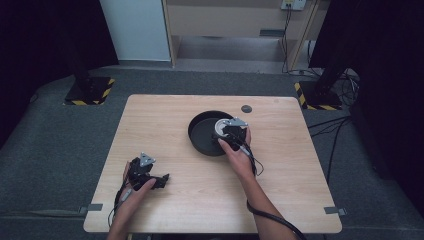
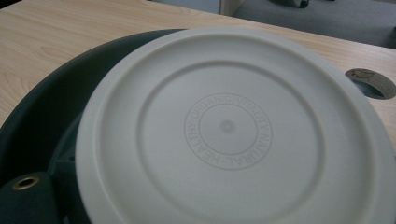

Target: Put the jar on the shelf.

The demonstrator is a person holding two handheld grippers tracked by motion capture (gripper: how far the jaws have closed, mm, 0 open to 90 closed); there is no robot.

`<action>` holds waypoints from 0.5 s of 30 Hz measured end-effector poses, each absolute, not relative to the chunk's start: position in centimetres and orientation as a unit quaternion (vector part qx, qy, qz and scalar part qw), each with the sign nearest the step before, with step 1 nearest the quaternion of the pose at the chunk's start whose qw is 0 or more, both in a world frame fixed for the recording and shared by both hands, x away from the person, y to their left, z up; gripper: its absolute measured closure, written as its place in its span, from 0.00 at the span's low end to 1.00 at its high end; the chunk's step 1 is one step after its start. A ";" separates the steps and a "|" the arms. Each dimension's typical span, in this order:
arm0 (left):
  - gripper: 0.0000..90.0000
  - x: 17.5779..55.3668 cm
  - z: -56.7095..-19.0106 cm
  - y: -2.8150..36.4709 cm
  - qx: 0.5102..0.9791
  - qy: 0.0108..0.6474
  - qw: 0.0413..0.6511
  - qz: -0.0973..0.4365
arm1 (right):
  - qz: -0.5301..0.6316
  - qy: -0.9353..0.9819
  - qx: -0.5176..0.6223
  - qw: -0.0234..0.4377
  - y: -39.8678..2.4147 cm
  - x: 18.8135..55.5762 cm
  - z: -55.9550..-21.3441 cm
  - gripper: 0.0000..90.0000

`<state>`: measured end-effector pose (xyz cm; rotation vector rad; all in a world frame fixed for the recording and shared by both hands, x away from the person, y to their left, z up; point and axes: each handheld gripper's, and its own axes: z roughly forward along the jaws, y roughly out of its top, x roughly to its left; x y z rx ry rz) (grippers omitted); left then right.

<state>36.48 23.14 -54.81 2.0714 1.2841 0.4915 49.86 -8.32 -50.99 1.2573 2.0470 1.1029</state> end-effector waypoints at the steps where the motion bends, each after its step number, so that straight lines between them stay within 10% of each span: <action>1: 0.00 36.5 -54.8 23.1 0.789 0.489 0.322 0.187 | 0.404 0.750 0.462 0.246 -8.3 49.9 -51.0 0.11; 15: 0.00 36.5 -54.8 23.1 0.789 0.489 0.322 0.187 | 0.402 0.750 0.466 0.243 -8.5 49.8 -51.5 0.11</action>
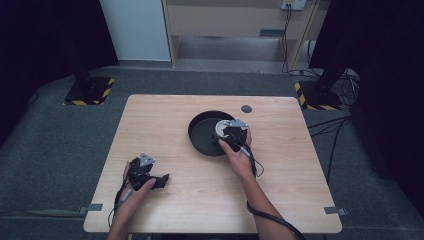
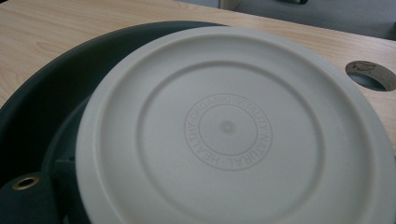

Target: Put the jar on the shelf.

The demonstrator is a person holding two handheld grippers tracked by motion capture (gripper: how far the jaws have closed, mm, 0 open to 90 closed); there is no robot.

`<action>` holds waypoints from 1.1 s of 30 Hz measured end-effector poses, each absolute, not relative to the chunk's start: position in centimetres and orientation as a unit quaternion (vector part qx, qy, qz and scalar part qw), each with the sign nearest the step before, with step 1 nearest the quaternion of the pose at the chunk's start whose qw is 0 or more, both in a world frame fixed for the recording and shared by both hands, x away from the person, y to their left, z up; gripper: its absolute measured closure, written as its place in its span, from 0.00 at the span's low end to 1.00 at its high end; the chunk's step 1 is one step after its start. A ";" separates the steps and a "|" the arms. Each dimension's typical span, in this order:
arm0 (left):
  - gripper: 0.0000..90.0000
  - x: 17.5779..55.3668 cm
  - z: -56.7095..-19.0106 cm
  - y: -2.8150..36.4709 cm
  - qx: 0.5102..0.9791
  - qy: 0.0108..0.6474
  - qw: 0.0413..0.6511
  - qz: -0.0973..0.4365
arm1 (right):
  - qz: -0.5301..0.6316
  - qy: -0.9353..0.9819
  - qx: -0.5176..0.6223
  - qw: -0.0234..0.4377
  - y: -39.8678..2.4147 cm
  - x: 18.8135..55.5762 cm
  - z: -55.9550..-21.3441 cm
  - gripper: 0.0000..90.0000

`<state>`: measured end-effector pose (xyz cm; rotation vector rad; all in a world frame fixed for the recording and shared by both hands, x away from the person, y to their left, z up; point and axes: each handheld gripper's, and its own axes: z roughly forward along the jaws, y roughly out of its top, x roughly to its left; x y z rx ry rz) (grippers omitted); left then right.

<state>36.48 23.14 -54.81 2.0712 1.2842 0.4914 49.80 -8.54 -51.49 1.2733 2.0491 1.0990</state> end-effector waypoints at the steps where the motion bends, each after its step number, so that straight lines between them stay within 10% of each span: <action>1: 0.00 36.5 -54.8 23.1 0.789 0.489 0.322 0.187 | 0.402 0.749 0.467 0.243 -8.5 49.8 -51.5 0.11; 33: 0.00 36.5 -54.8 23.1 0.789 0.489 0.322 0.187 | 0.414 0.751 0.457 0.236 -8.6 49.8 -51.8 0.11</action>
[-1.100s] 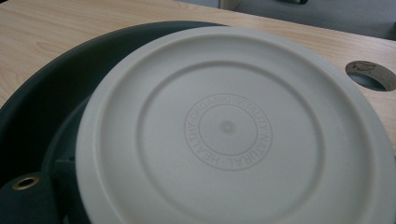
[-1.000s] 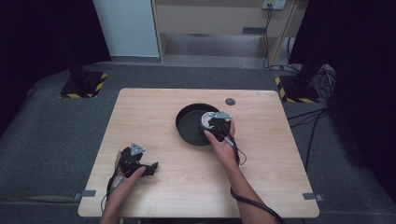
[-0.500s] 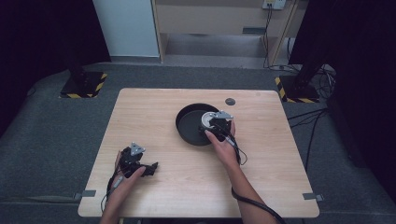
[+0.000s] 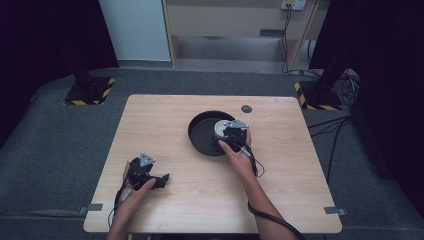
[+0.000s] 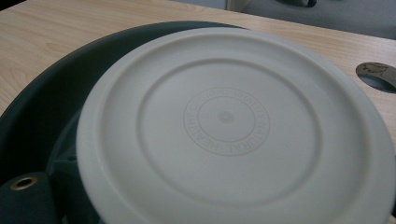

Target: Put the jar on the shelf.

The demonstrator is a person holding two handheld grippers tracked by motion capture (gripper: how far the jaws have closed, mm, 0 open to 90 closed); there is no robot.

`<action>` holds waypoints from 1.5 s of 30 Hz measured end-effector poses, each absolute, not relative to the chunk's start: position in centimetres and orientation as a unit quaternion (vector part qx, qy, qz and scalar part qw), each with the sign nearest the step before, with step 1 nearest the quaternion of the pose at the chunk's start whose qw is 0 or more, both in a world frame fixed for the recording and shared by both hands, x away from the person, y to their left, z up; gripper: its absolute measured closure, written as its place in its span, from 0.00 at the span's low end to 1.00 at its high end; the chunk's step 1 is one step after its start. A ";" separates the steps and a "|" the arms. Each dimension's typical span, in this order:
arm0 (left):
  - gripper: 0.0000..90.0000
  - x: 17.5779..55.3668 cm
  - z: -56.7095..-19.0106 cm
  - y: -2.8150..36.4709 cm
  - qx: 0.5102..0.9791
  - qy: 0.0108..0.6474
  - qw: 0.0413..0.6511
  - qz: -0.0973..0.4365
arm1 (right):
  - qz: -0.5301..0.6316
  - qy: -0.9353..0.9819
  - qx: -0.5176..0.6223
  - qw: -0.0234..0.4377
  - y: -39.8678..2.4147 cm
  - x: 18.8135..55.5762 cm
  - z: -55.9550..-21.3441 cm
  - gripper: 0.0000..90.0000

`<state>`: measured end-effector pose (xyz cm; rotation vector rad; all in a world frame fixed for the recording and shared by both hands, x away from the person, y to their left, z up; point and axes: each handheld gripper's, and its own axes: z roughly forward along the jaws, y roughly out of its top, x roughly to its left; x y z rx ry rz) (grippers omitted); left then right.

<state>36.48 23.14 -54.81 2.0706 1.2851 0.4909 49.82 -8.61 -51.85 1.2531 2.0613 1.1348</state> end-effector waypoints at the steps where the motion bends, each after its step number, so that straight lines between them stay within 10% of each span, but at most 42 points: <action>1: 0.00 36.5 -54.8 23.1 0.789 0.489 0.322 0.187 | 0.414 0.752 0.456 0.236 -8.6 49.8 -51.9 0.11; 45: 0.00 36.5 -54.8 23.1 0.789 0.489 0.322 0.187 | 0.439 0.744 0.446 0.235 -9.1 48.8 -50.4 0.02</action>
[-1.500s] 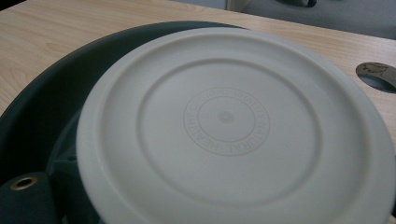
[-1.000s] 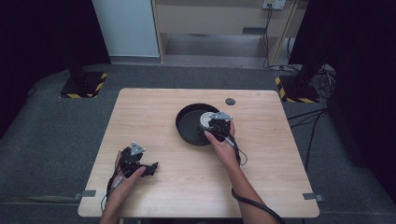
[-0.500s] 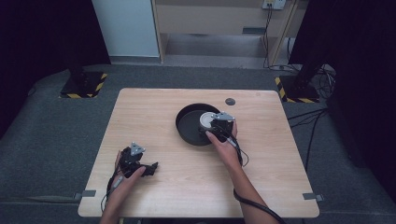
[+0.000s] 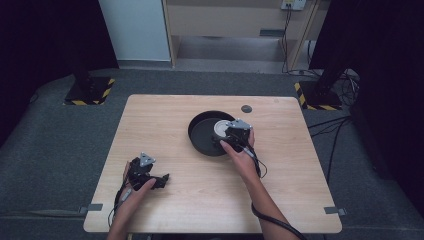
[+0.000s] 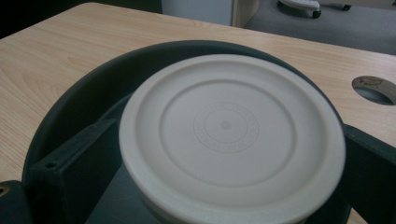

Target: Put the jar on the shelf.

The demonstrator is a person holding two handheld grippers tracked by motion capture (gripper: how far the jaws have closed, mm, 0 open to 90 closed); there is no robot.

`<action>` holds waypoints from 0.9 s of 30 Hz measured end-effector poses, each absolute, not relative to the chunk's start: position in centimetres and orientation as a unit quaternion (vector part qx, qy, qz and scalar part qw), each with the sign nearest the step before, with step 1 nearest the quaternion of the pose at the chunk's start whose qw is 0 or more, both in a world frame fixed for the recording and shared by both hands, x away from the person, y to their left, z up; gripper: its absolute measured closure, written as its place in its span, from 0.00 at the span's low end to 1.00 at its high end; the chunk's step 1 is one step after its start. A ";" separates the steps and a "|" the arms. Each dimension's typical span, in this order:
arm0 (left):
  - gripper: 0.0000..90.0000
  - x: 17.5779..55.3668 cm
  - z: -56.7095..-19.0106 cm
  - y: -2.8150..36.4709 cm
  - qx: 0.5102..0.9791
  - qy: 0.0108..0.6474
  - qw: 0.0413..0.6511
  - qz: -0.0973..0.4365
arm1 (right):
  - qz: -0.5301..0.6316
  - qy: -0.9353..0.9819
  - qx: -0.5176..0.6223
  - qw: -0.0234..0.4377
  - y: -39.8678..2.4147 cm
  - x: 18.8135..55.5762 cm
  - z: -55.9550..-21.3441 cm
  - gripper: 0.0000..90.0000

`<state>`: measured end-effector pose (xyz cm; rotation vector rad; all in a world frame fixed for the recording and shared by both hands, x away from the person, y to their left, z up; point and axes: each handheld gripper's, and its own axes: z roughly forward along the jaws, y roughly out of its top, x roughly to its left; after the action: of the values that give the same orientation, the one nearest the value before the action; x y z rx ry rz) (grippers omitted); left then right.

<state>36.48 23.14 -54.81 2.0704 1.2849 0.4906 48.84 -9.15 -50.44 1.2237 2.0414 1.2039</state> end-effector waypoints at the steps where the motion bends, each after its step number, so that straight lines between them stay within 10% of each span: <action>1: 0.00 36.5 -54.8 23.1 0.789 0.489 0.322 0.187 | 0.440 0.743 0.446 0.235 -9.2 48.8 -50.3 0.02; 27: 0.00 36.5 -54.8 23.2 0.789 0.489 0.322 0.187 | 0.451 0.736 0.444 0.240 -9.6 48.5 -48.0 0.02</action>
<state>36.49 23.15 -54.80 2.0727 1.2838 0.4899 48.52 -9.60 -48.04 1.2150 2.0143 1.2346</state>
